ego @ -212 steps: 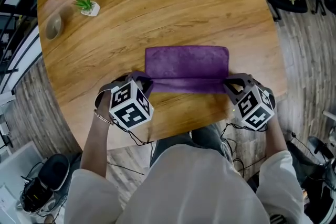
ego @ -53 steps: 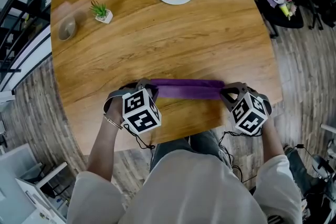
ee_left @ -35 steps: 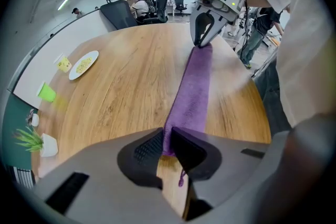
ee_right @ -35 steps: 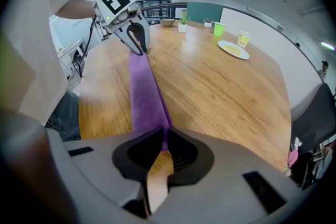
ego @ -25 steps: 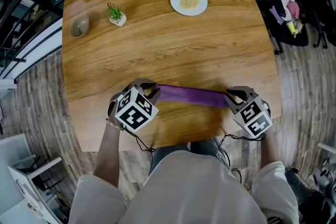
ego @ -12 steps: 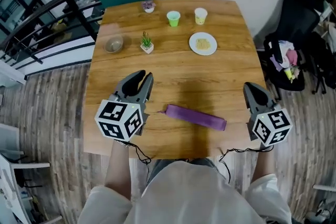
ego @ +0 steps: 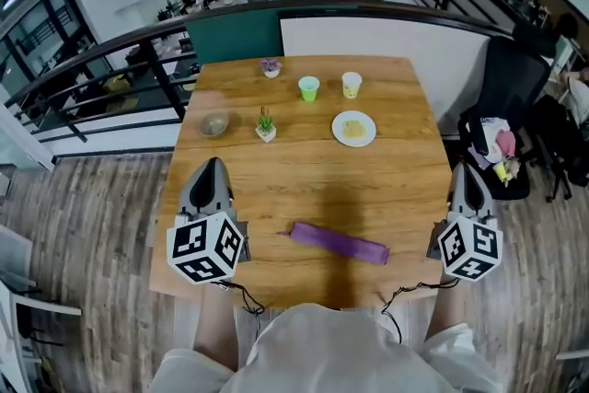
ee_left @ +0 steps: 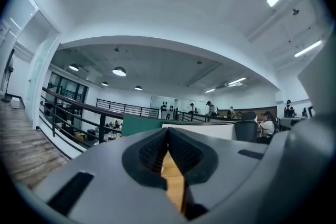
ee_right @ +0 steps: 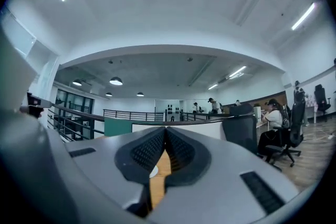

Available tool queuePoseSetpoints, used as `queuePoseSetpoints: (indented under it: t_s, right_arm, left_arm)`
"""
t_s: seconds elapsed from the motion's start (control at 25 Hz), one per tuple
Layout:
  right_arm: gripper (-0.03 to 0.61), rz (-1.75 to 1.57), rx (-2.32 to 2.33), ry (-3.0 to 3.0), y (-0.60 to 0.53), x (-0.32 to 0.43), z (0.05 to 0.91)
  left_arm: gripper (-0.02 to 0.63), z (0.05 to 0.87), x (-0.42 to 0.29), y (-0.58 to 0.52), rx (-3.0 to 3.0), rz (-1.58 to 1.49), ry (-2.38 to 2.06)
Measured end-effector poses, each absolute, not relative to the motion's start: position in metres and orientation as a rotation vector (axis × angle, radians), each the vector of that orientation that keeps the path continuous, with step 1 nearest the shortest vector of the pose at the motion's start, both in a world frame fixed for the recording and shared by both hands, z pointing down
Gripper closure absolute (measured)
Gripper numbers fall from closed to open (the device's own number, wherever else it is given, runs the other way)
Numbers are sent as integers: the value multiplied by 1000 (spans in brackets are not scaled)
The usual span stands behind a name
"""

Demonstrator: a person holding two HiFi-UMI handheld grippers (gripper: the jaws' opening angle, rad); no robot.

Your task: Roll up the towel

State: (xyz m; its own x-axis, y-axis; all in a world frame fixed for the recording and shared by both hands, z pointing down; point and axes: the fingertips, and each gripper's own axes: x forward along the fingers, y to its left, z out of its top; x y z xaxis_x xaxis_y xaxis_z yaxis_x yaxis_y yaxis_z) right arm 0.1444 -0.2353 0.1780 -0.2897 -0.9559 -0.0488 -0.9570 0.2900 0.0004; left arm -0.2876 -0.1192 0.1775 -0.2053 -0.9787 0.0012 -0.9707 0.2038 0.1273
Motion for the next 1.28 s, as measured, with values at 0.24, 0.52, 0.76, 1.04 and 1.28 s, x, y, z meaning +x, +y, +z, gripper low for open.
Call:
queuePoseSetpoints:
  t_s: [0.24, 0.52, 0.76, 1.04, 1.28]
  right_arm:
    - [578, 40, -1896, 2477, -226, 151, 189]
    - [578, 8, -1966, 2491, -218, 153, 201]
    - [578, -4, -1985, 2499, -213, 153, 201]
    - [578, 4, -1989, 2511, -205, 150, 200]
    - [578, -2, -1998, 2513, -199, 151, 200]
  left_arm:
    - [611, 195, -289, -110, 1896, -72, -2388]
    - [611, 196, -287, -108, 1920, -74, -2360]
    - [611, 194, -290, -106, 1920, -82, -2361]
    - [611, 195, -292, -102, 1917, -99, -2352]
    - [611, 194, -293, -98, 1921, -88, -2349]
